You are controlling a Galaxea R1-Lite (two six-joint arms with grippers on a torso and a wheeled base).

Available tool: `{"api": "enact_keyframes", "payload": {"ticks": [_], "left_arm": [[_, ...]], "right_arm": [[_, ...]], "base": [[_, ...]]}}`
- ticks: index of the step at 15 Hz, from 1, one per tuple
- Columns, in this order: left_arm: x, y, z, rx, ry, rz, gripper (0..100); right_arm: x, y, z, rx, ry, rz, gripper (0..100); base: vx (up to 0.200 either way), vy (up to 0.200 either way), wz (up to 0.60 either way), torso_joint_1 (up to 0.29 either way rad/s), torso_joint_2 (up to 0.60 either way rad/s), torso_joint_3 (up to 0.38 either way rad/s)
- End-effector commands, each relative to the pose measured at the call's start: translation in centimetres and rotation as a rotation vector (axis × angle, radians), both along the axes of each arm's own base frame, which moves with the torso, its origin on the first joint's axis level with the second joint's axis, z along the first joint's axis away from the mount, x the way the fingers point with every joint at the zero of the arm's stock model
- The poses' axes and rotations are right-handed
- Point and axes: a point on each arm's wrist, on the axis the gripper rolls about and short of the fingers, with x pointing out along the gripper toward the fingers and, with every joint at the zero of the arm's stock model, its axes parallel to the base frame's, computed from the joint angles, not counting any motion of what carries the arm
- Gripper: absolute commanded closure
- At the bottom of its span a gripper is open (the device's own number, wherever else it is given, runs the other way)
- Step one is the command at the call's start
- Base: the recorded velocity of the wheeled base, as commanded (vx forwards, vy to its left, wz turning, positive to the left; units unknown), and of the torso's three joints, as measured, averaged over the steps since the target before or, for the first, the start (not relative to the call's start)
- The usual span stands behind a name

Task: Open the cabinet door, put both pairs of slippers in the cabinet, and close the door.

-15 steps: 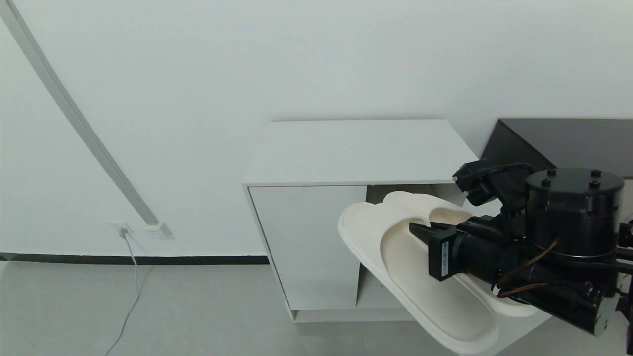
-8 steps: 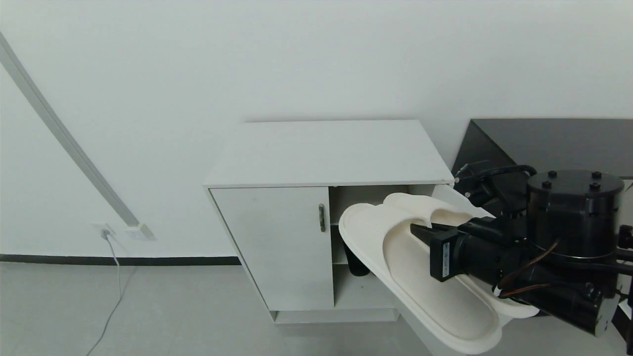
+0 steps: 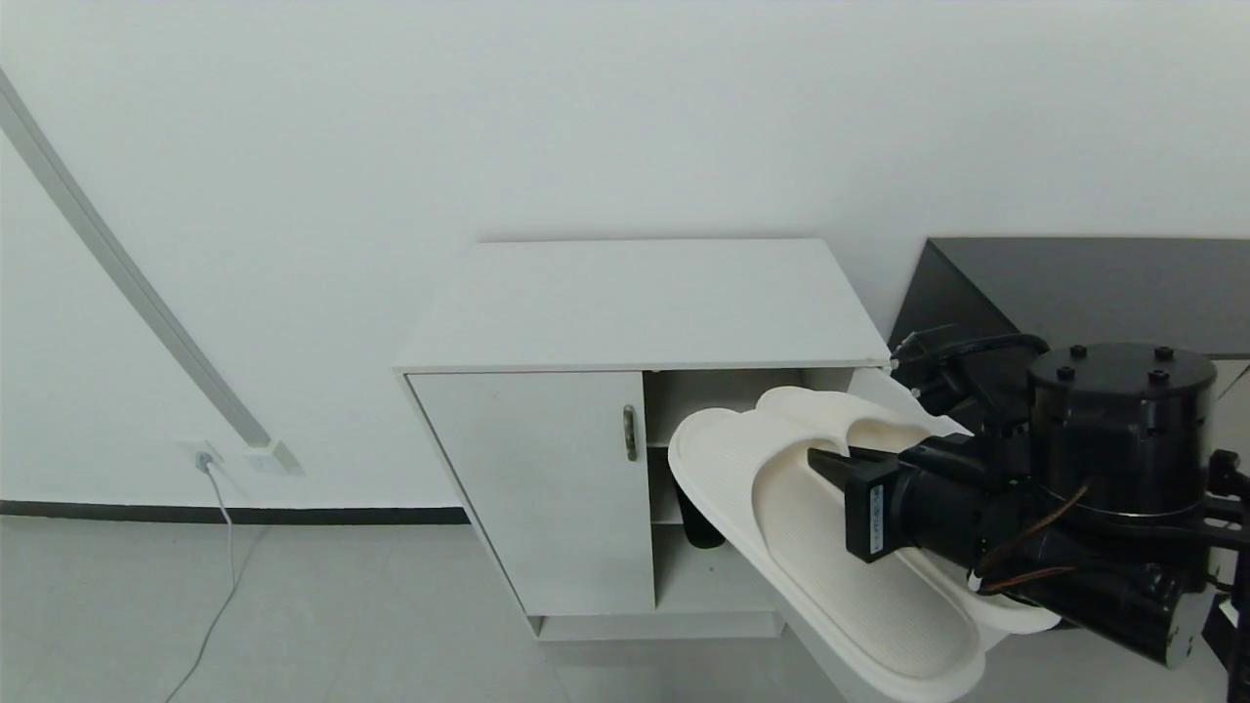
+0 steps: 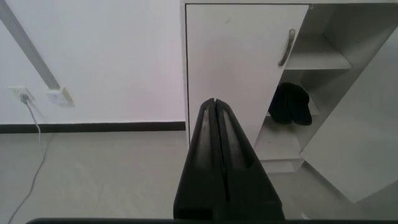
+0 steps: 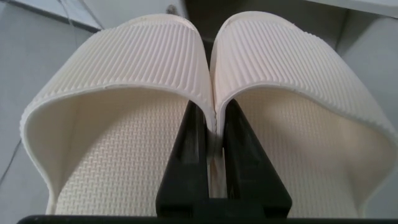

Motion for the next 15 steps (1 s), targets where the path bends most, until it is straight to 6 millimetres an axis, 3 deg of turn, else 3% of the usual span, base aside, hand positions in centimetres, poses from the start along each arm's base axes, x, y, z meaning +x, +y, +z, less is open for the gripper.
{"api": "enact_keyframes", "payload": {"ticks": [1,11,15], "left_arm": [[0.01,0.00,0.00,-0.002,0.001,0.001,100],[0.01,0.00,0.02,0.004,0.000,0.003,100],[0.01,0.00,0.02,0.004,0.000,0.003,100]], "right_arm": [[0.18,0.10,-0.36,-0.009,0.009,-0.003,100],[0.12,-0.07,-0.64,-0.006,-0.003,-0.006,100],[0.22,-0.31,-0.98,-0.005,-0.007,-0.015,100]], "base": [[0.000,0.000,0.00,0.000,0.00,0.000],[0.000,0.000,0.00,0.000,0.00,0.000],[0.000,0.000,0.00,-0.151,0.35,0.193]]}}
